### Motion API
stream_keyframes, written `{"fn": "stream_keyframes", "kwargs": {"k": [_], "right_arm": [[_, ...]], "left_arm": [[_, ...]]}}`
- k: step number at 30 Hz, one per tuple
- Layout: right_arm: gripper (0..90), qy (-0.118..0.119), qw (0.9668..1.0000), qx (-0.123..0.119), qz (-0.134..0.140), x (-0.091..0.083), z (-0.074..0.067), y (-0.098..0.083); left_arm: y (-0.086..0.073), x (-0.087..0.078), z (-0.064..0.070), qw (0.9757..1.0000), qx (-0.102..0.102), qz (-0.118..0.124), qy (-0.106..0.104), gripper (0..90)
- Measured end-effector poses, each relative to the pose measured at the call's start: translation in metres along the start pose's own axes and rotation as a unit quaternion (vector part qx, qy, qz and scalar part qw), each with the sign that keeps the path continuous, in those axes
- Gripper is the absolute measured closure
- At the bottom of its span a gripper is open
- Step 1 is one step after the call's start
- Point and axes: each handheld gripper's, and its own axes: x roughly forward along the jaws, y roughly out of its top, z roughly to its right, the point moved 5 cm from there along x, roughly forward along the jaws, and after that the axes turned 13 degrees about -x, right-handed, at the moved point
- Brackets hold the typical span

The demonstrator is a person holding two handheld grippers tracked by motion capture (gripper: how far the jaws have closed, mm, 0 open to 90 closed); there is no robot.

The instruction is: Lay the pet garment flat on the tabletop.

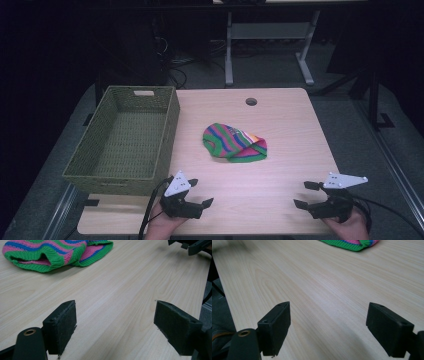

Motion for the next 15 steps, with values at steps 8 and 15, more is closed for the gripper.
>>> {"fn": "stream_keyframes", "kwargs": {"k": [8,15], "right_arm": [[20.7,0.011,0.9998,-0.019,-0.005,0.003,-0.002,0.012],[19.7,0.03,0.9991,-0.025,-0.018,0.01,0.0,0.024]], "left_arm": [[0.0,0.001,0.001,1.0,0.004,0.0,-0.002,17.8],[0.0,-0.001,0.002,0.9999,0.01,0.001,0.0,17.8]]}}
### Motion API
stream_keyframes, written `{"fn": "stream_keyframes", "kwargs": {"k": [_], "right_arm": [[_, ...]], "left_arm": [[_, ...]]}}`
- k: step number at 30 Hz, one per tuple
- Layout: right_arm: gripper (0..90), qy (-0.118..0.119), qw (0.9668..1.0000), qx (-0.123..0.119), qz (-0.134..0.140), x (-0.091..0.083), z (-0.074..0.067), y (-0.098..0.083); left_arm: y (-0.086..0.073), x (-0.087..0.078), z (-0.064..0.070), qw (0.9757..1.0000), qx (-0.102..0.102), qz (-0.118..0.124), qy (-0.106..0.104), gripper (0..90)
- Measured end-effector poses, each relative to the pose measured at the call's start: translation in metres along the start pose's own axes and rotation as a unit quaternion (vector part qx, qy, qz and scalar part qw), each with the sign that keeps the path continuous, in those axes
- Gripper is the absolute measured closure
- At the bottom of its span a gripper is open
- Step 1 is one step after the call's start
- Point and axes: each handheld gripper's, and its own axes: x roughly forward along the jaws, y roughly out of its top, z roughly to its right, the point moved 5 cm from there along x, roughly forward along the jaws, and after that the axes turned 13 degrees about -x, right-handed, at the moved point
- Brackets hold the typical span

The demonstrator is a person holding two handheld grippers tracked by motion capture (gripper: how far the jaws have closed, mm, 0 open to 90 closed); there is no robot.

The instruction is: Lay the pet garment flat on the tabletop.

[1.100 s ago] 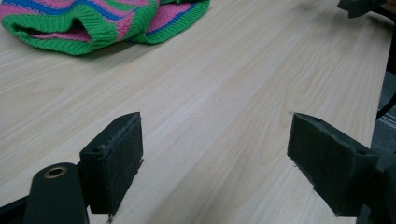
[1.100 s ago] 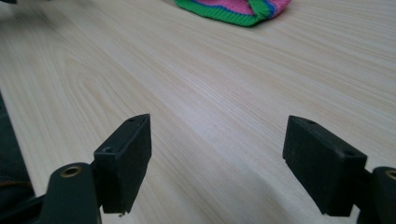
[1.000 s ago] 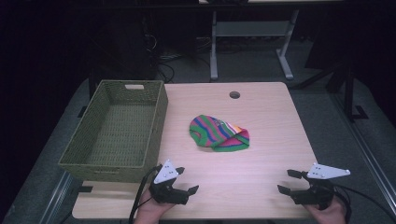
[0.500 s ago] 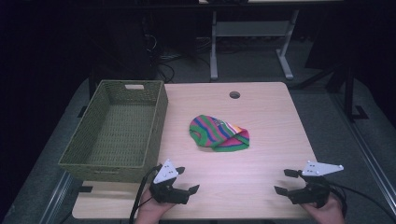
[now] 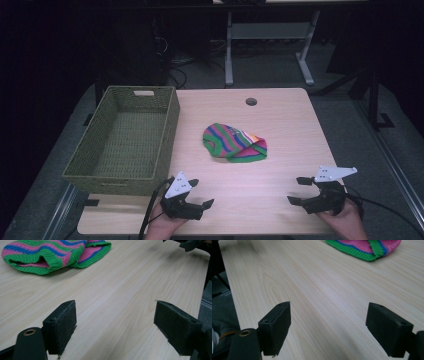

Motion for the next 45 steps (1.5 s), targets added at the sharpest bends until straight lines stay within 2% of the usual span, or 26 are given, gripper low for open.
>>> {"fn": "stream_keyframes", "kwargs": {"k": [8,16,21,28,38,45], "right_arm": [[18.5,0.022,0.9995,-0.008,-0.019,0.01,0.003,0.015],[18.1,0.047,0.9982,-0.018,-0.034,0.019,0.013,0.037],[18.5,0.061,0.9968,-0.034,-0.039,0.023,0.019,0.056],[21.5,0.067,0.9946,-0.057,-0.055,0.032,0.031,0.079],[23.5,0.092,0.9935,-0.039,-0.055,0.043,0.05,0.092],[25.4,0.096,0.9923,-0.047,-0.063,0.048,0.055,0.107]], "left_arm": [[0.001,0.0,-0.001,1.0,-0.002,0.001,-0.002,17.9],[0.001,-0.002,-0.002,1.0,0.0,0.0,-0.004,17.9],[0.002,-0.003,-0.002,1.0,-0.005,0.004,-0.005,17.9],[0.001,-0.004,-0.004,1.0,-0.005,0.004,-0.003,17.9],[0.002,-0.003,-0.002,1.0,-0.003,0.006,-0.006,17.9],[0.002,-0.002,-0.003,0.9999,-0.004,0.007,-0.006,17.9]]}}
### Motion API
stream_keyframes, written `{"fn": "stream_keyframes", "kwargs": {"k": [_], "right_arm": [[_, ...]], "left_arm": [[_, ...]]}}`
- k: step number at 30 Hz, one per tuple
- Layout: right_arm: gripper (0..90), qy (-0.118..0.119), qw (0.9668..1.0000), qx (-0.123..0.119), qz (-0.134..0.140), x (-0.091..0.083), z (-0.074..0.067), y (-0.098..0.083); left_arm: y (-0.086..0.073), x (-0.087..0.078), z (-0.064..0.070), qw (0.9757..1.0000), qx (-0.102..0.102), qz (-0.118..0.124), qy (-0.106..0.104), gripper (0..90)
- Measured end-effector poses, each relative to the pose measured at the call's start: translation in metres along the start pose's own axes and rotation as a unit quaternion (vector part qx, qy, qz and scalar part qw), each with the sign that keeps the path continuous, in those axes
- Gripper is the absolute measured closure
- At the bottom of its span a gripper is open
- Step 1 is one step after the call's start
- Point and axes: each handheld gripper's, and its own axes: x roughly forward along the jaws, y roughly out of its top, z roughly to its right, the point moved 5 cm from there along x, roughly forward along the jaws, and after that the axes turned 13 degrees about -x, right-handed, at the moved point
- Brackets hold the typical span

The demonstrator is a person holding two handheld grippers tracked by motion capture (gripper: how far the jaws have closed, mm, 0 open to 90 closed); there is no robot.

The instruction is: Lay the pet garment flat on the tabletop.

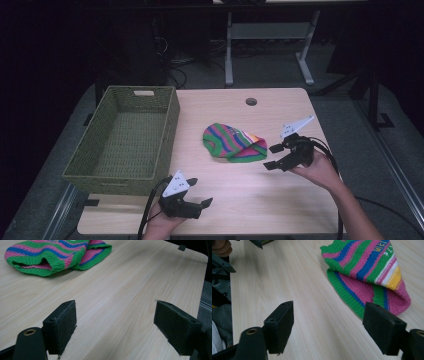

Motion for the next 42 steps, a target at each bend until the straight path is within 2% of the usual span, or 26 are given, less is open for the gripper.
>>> {"fn": "stream_keyframes", "kwargs": {"k": [6,9,11,15,21,24,26,33,36,42], "right_arm": [[25.9,0.003,0.9999,-0.008,-0.009,0.002,0.008,0.016],[25.8,0.005,0.9999,-0.004,-0.015,0.005,0.014,0.022],[25.8,0.01,0.9999,-0.001,-0.01,0.009,0.017,0.025],[25.7,0.013,0.9995,-0.004,-0.028,0.017,0.023,0.029],[25.7,0.017,0.999,-0.003,-0.041,0.028,0.03,0.035],[25.6,0.018,0.9986,-0.012,-0.047,0.033,0.034,0.038],[25.6,0.015,0.9984,-0.02,-0.052,0.035,0.036,0.041],[25.6,0.015,0.9983,-0.025,-0.051,0.042,0.041,0.055],[25.6,0.016,0.9977,-0.029,-0.059,0.047,0.042,0.059],[25.7,0.014,0.9972,-0.019,-0.071,0.058,0.051,0.063]], "left_arm": [[0.0,0.0,-0.001,1.0,-0.002,-0.002,-0.002,17.9],[0.001,0.0,-0.001,1.0,-0.002,0.002,-0.003,17.9],[0.001,0.0,-0.001,1.0,-0.002,0.003,-0.003,17.9],[0.0,0.001,0.0,1.0,0.002,0.0,-0.005,17.9],[0.001,0.002,0.0,1.0,0.006,-0.004,-0.006,17.9],[0.001,0.003,0.001,1.0,-0.002,-0.003,-0.009,17.9],[0.0,0.003,0.001,0.9999,0.002,-0.004,-0.009,17.9],[0.002,0.002,0.0,0.9999,-0.001,0.001,-0.011,17.9],[0.002,0.002,-0.001,0.9999,-0.002,0.001,-0.011,17.9],[0.002,0.001,-0.001,0.9999,-0.006,0.002,-0.013,17.9]]}}
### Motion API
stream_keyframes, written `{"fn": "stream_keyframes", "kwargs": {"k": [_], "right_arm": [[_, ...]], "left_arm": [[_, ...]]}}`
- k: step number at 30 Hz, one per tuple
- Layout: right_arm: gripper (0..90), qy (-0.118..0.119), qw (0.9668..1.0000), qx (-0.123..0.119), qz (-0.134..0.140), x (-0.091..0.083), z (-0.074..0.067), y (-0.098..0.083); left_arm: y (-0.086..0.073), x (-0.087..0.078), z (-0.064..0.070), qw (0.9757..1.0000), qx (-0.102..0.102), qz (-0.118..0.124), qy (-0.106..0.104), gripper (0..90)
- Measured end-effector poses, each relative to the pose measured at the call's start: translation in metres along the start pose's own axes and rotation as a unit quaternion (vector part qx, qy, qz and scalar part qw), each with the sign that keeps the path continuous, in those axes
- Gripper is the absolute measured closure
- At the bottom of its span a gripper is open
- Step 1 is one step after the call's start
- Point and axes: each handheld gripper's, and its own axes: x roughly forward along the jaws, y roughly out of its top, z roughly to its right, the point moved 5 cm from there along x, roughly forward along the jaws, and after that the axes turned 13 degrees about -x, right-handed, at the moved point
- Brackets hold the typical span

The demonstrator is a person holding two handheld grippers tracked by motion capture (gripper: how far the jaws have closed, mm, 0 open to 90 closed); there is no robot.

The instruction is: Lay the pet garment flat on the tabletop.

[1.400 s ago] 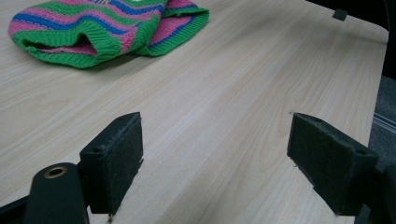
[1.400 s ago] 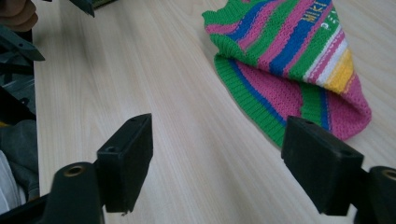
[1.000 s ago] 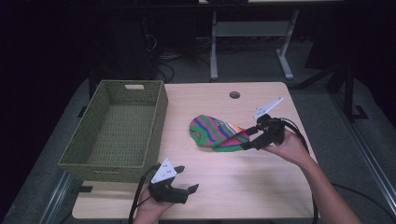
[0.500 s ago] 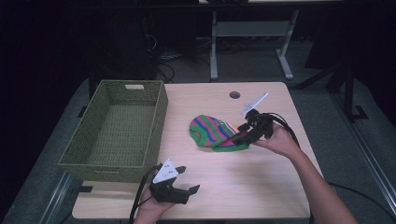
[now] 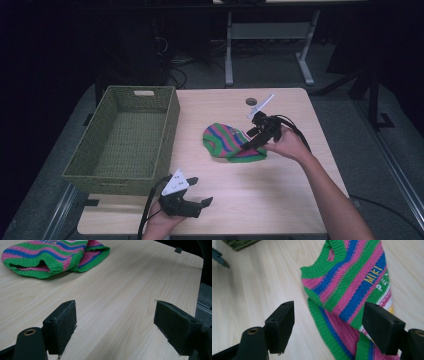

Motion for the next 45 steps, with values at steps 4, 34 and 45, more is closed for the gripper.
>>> {"fn": "stream_keyframes", "kwargs": {"k": [4,34,45], "right_arm": [[25.6,0.003,0.9999,0.011,0.001,0.01,0.006,0.001],[34.3,-0.054,0.9924,0.041,-0.103,0.072,0.022,-0.003],[45.7,-0.086,0.9863,0.055,-0.129,0.074,0.02,0.001]], "left_arm": [[0.0,0.0,0.0,1.0,-0.001,-0.001,-0.001,17.9],[-0.001,0.002,0.004,0.9999,0.008,-0.005,-0.011,17.9],[-0.002,0.004,0.007,0.9998,0.015,-0.008,-0.011,18.0]]}}
